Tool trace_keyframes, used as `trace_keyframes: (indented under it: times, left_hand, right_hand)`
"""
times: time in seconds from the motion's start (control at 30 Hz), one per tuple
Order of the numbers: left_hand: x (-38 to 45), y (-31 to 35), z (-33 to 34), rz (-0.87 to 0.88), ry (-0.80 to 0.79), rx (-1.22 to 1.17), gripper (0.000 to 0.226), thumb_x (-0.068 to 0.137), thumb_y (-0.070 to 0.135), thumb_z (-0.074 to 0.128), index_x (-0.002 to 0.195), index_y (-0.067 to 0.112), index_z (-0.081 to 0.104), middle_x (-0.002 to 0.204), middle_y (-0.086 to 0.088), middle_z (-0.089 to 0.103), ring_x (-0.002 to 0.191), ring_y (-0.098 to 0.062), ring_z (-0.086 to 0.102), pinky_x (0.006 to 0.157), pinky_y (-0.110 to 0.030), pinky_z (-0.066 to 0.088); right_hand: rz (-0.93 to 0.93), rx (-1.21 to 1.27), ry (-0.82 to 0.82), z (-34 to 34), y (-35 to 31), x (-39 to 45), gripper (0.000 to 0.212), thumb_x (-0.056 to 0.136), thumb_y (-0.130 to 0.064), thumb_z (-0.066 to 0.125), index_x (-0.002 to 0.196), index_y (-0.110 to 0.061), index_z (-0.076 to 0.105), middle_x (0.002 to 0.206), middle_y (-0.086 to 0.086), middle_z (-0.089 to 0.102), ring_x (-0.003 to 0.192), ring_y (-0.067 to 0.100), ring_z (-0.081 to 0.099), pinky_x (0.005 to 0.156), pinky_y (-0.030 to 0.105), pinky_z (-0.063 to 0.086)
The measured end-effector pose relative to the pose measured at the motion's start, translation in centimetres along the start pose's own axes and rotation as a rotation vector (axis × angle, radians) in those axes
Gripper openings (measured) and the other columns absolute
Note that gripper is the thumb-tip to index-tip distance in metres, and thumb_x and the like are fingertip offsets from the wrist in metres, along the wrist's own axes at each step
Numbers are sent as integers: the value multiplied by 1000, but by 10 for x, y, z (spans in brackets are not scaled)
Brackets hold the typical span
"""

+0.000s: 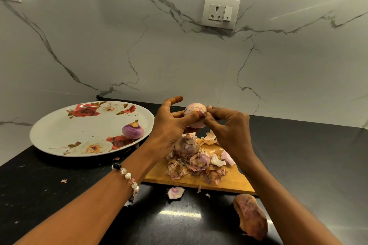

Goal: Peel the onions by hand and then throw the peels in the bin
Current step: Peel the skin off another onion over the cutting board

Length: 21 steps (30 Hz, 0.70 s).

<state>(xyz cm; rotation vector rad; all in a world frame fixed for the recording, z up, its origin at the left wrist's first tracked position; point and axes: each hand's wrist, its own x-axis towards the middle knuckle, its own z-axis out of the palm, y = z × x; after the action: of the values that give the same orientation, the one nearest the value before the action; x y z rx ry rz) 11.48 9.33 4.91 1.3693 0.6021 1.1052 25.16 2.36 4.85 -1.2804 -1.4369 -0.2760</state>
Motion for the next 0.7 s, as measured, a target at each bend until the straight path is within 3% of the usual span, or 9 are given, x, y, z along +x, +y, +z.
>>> trace_keyframes:
  times: [0.2,0.37,0.53,0.63,0.7]
  left_hand:
    - [1,2,0,2,6,-2,86,60,25,78,137,18,41,122,-19,62,99,-31,67,75,-43,59]
    - [2,0,0,-2,3,-4,76,71,15,78,137,18,41,123,-20,60,101,-31,66,73,-40,60]
    - [2,-1,0,-16,-7,-38,75,71,17,78,136,18,41,122,-18,62,98,-30,67,72,-41,60]
    - [1,0,1,-37,-16,-73,74,71,17,77,136,17,42,121,-17,62,96,-27,68,70,-39,60]
    - [2,0,1,-37,-13,-82,71,74,15,77,136,18,42,121,-17,62,96,-26,68,70,-38,60]
  right_hand:
    - [34,84,16,0,0,0,21,85,-4,70,106,-3,69,103,12,72,93,13,68,81,13,54]
    - [44,61,26,1,0,-1,20,85,-5,71,104,0,71,93,-5,67,82,7,67,77,11,54]
    - [96,144,16,-4,0,1,21,86,-6,70,107,-8,69,92,-2,71,78,3,69,73,13,55]
    - [146,230,-7,-10,2,4,19,89,-6,65,107,-11,68,90,-4,72,83,4,70,73,15,54]
    - [184,274,-14,-11,2,5,21,90,-6,64,110,-8,68,97,4,73,88,7,70,77,17,55]
